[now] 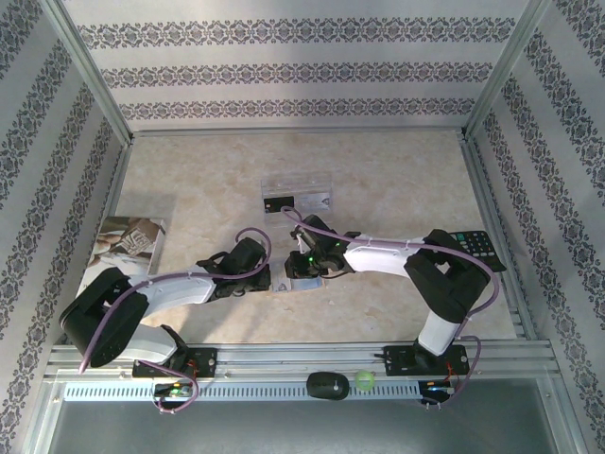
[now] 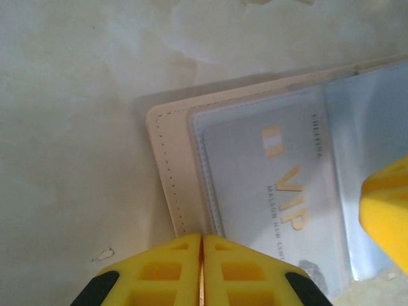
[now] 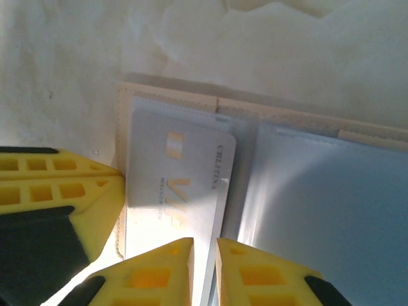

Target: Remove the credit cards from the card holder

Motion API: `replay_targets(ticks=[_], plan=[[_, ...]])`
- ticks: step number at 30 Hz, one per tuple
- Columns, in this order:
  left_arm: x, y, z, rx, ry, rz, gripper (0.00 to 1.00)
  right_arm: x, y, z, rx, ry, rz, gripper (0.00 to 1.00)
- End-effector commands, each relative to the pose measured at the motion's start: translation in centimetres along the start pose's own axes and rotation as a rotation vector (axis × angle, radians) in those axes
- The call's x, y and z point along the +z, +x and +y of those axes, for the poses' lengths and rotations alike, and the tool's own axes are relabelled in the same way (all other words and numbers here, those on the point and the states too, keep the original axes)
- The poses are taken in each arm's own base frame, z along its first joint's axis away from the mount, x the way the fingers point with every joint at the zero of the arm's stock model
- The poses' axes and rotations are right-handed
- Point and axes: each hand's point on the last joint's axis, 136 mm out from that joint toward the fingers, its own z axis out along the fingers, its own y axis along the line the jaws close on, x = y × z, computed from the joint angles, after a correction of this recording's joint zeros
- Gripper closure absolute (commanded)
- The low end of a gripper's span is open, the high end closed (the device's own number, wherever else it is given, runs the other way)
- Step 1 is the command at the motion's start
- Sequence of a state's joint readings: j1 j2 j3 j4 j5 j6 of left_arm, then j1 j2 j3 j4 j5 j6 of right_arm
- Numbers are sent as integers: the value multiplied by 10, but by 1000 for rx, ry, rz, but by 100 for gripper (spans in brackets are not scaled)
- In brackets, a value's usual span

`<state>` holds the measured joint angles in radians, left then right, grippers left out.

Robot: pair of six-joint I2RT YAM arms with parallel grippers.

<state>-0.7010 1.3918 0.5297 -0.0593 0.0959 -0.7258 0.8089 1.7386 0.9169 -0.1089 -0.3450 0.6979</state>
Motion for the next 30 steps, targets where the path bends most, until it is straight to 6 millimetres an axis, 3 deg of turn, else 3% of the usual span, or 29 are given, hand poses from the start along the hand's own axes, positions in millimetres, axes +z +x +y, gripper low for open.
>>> replay_targets(ticks=[1,13,19,30], plan=[[5,7,6,23,-38,29,92,7,0,-3,49,-24,8,83],[11,18,14,6,-47,63,95,8,-1,-17,117,-18,-5,88],[14,19,14,8,-52,70,97,14,2,-14,136,-67,5,86],[15,21,17,5,-61,76,98,2,-1,-11,138,-122,-51,81]])
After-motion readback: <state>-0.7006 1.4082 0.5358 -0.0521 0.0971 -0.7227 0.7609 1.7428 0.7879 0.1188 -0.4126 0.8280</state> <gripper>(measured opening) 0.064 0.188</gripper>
